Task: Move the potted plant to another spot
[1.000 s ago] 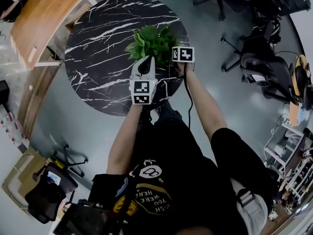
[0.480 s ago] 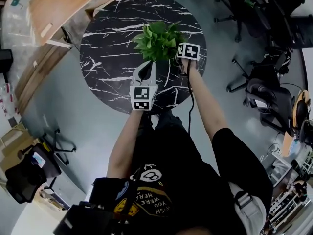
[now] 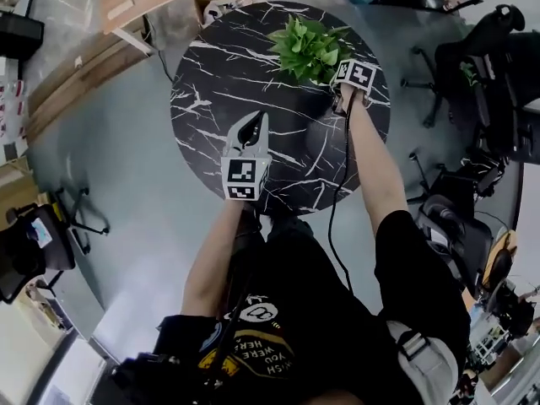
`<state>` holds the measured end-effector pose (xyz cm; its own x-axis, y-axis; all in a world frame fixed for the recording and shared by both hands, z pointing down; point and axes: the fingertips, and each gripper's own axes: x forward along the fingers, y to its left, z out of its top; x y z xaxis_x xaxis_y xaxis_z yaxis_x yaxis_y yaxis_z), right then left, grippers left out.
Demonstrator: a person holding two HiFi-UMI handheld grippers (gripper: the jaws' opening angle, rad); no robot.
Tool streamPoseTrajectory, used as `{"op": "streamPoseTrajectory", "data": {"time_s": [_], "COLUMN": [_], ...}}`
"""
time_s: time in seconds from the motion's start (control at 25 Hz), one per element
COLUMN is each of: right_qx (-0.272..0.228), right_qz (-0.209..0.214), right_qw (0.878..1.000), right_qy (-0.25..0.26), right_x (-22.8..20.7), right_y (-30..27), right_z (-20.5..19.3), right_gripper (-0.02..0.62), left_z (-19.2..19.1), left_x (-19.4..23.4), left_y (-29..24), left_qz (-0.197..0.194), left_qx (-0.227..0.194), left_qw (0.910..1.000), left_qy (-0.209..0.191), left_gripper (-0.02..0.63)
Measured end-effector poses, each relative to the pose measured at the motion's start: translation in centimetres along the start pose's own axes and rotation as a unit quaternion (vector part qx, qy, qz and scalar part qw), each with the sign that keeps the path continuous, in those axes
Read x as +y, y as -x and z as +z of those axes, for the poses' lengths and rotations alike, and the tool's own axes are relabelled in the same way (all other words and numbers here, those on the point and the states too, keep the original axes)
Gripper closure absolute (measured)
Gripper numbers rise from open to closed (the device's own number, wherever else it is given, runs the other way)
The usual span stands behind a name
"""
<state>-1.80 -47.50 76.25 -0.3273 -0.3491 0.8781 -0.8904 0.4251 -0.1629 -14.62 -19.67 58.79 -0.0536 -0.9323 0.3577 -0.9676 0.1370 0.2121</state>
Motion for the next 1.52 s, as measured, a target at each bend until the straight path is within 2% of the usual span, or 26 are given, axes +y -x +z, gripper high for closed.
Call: {"op": "streamPoseTrajectory", "data": {"time_s": [0.32,0.48,0.64,0.84,1.08,1.32,1.52], "right_qx": [0.003,0.004,0.013,0.026,0.048,0.064,0.074], "right_qz": [0.029,0.047,0.077,0.118,0.162,0.191,0.206], "right_qw": [0.997,0.992,0.984,0.966,0.938,0.912,0.903], "right_qy": [0.076,0.114,0.162,0.228,0.304,0.357,0.37], "right_x": [9.4,15.0,22.3,30.4,38.0,41.2,41.9], "right_y": [-6.1,-7.7,-8.7,-8.5,-6.3,-2.8,-0.2], "right_z": [6.8,8.3,7.6,4.5,-2.0,-10.2,-15.4], "right_gripper": [0.578,0.578,0.578,0.578,0.578,0.578,0.577], "left_z": [-0.6,-0.7,-1.0,-1.1,-1.2,-2.2,-3.2], "left_x": [8.3,11.4,13.8,15.1,16.3,16.5,15.7], "left_y": [3.3,4.9,6.9,9.1,12.3,15.9,18.4], "left_qz": [0.088,0.114,0.141,0.165,0.187,0.208,0.219], "left_qx": [-0.012,-0.021,-0.029,-0.034,-0.043,-0.045,-0.051], "left_qw": [0.9953,0.9918,0.9872,0.9827,0.9782,0.9737,0.9701], "left_qy": [0.038,0.054,0.068,0.078,0.079,0.081,0.091], "left_gripper": [0.601,0.601,0.601,0.601,0.601,0.601,0.601]}}
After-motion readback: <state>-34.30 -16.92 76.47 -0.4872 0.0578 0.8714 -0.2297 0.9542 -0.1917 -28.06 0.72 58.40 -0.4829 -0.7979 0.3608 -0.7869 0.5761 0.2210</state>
